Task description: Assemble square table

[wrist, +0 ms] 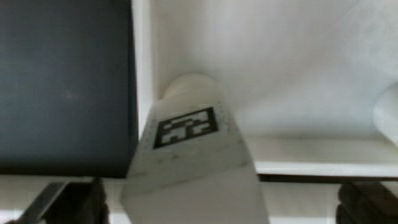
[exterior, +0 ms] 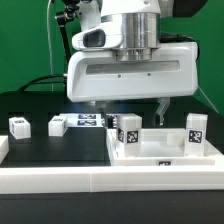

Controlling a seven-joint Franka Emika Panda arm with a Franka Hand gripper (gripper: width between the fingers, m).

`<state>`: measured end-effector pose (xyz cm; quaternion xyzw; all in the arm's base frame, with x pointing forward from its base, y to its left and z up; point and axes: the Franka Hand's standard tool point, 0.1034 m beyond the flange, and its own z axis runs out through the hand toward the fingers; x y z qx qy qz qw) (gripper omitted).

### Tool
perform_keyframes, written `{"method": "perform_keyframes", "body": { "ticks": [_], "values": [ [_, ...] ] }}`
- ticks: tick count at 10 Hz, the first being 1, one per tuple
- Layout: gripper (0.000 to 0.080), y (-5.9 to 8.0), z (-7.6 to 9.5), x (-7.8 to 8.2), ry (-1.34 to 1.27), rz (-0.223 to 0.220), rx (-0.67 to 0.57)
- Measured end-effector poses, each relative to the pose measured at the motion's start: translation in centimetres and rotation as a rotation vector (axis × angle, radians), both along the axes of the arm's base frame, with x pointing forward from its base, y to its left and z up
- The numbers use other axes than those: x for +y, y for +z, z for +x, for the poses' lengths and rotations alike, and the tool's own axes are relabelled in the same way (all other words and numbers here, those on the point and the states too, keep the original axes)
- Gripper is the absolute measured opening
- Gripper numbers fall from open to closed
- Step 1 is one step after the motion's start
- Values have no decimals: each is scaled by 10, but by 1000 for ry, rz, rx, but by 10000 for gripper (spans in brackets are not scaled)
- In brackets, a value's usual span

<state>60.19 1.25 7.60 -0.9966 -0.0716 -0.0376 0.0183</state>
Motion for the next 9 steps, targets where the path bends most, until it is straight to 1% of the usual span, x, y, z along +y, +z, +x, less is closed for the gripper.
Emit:
{"method": "perform_keyframes", "body": {
  "ticks": [2,4,5,6,7,9],
  "values": [
    [649,1,1,-4,133,-22,-5],
    [639,2,3,-9,145,-25,-9],
    [639,2,3,-9,146,-25,-8],
    [441,2,3,-9,132,-24,-8],
    [304,2,3,-9,110,-22,-7],
    [288,2,3,-9,87,-20,-7]
  ]
}}
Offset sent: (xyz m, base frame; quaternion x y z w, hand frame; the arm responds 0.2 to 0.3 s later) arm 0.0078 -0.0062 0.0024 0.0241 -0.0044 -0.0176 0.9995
